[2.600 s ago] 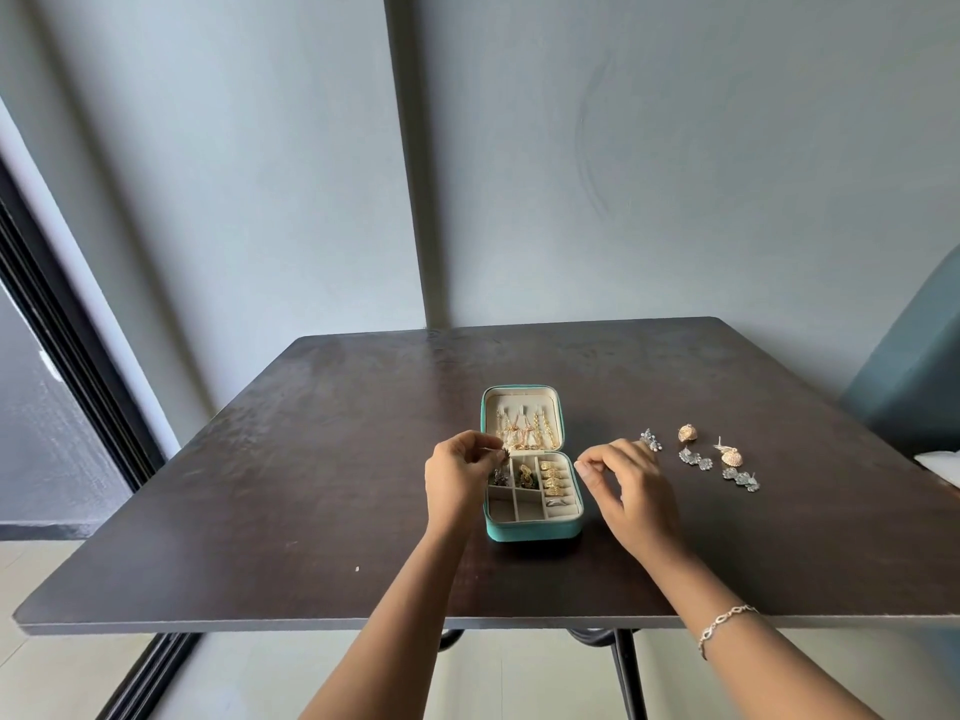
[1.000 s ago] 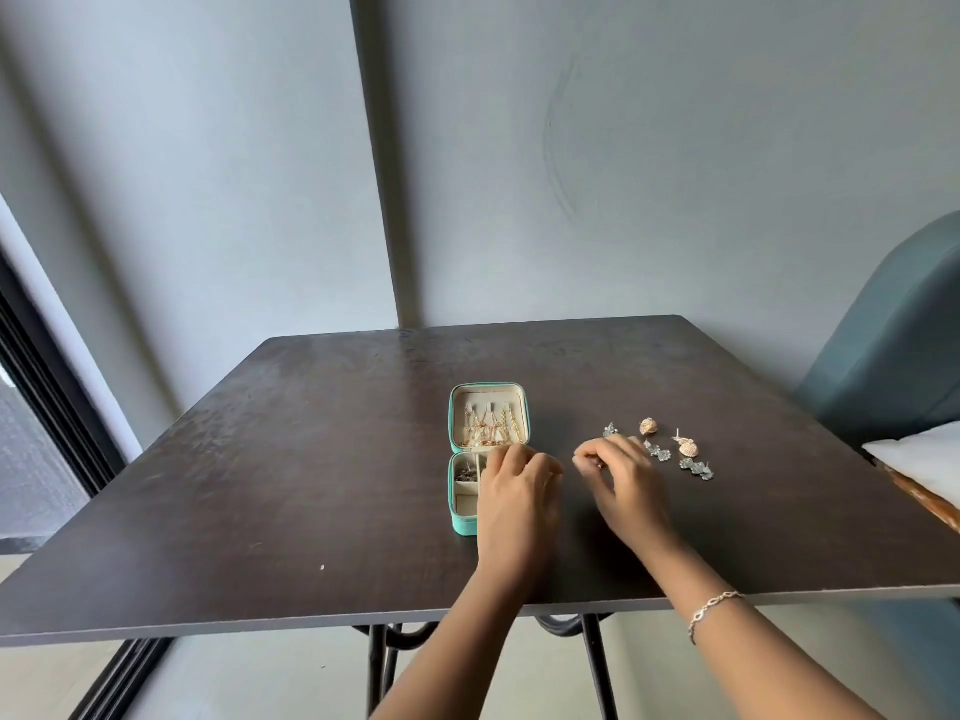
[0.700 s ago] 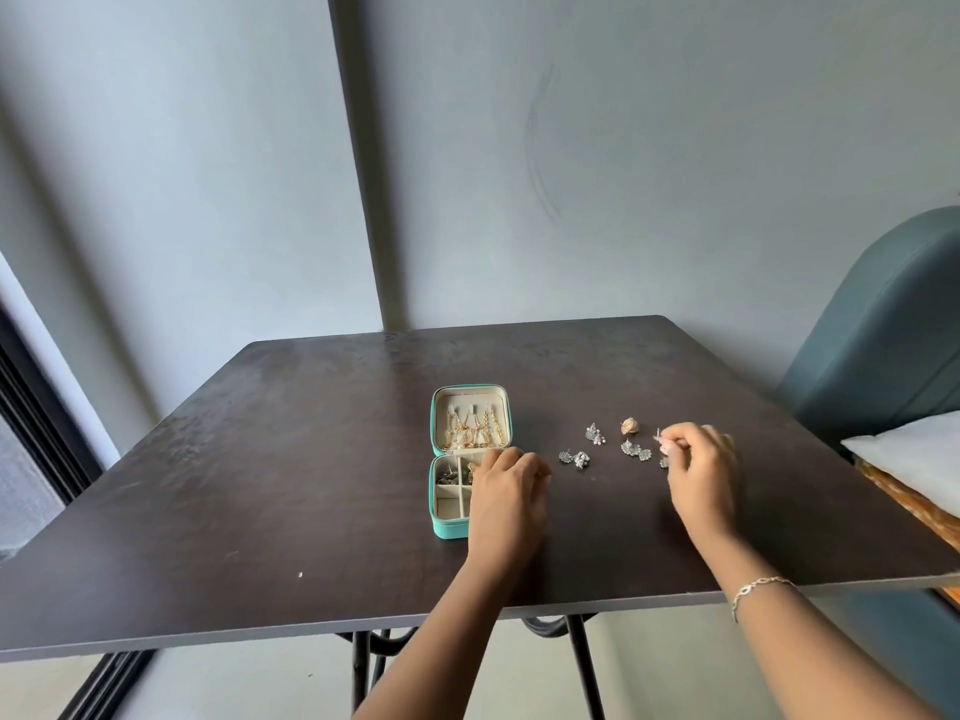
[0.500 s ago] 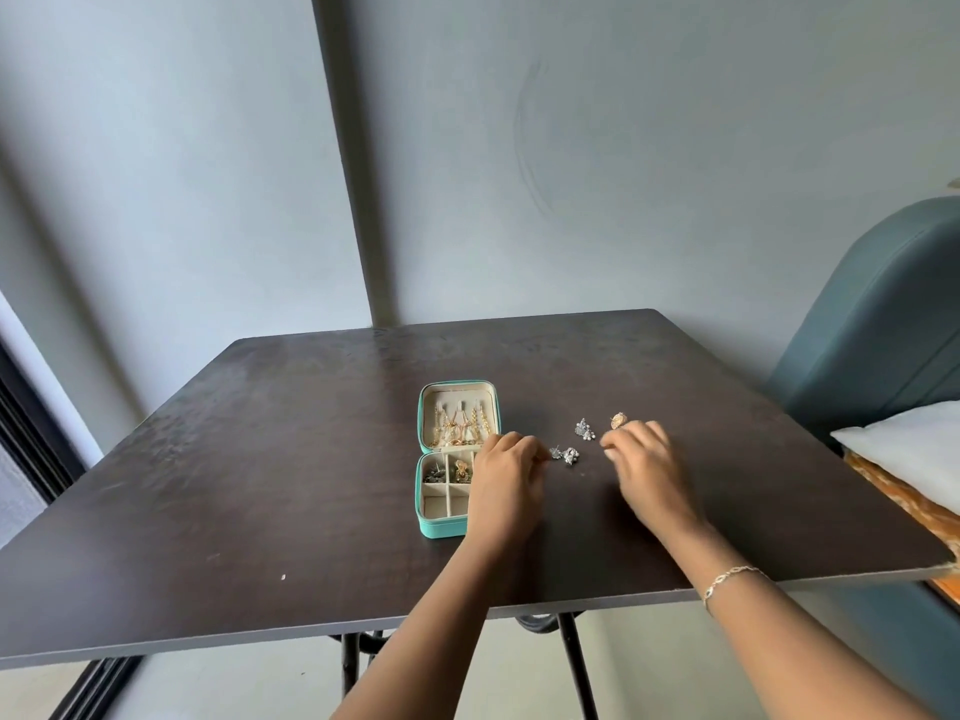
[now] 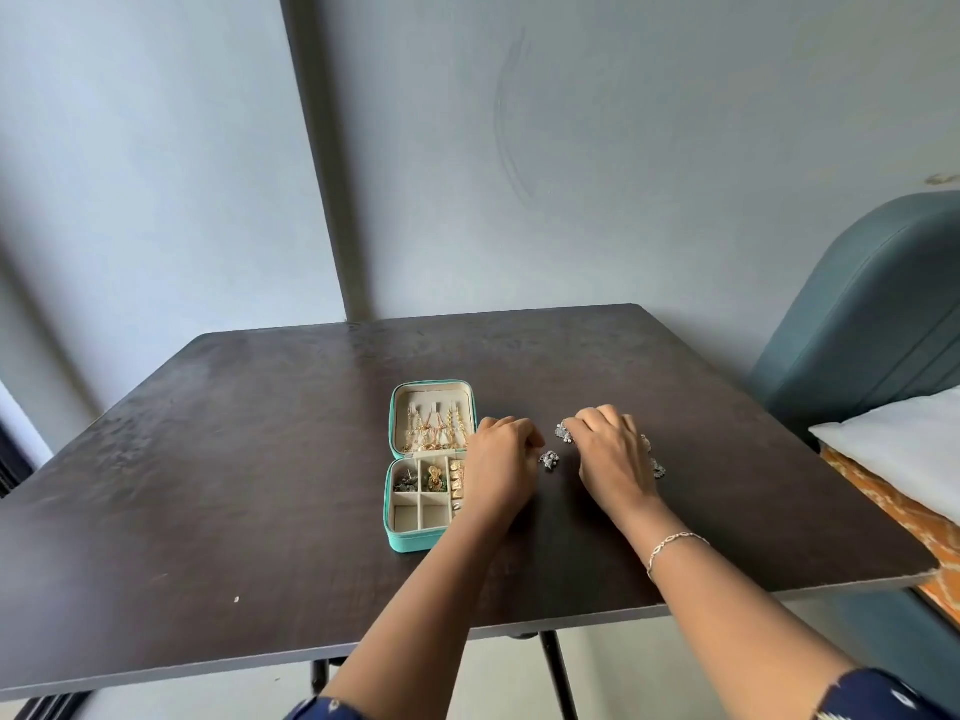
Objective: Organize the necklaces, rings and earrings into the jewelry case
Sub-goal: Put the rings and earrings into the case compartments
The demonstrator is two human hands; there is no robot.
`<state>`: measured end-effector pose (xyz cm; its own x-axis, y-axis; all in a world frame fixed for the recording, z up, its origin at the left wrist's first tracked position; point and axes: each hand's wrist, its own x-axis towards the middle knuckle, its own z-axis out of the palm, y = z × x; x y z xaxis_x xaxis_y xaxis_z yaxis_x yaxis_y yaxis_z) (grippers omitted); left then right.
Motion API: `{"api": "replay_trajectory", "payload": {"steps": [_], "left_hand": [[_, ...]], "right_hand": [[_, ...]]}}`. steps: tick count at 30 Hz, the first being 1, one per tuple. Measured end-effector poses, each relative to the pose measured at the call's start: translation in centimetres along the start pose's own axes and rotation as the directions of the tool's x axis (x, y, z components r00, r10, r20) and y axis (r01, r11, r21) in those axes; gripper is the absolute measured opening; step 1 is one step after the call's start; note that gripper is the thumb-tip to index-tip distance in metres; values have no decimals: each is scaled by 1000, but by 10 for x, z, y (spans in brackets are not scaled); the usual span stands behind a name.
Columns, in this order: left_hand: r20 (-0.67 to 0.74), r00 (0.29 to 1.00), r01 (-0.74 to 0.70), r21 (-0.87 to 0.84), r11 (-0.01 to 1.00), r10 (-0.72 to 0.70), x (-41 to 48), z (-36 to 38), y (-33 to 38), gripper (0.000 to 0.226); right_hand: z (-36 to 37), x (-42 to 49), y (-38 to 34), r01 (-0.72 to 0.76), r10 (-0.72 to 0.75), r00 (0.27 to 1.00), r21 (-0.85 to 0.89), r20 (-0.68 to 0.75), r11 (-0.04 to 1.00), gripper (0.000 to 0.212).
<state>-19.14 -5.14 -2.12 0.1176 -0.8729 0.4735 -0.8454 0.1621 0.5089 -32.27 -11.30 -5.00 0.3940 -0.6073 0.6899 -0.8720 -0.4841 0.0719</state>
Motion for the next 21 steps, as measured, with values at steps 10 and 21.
{"api": "replay_trajectory", "payload": {"steps": [10,21], "left_hand": [[1,997,83,-55,995,-83,-1,2,-7,13],[26,993,121,-57,991,-119,-1,3,-6,14]], "right_hand": [[8,5,1,-63,63,998,19,2,998,34],[11,10,6,-145,145,989,37,7,989,27]]}}
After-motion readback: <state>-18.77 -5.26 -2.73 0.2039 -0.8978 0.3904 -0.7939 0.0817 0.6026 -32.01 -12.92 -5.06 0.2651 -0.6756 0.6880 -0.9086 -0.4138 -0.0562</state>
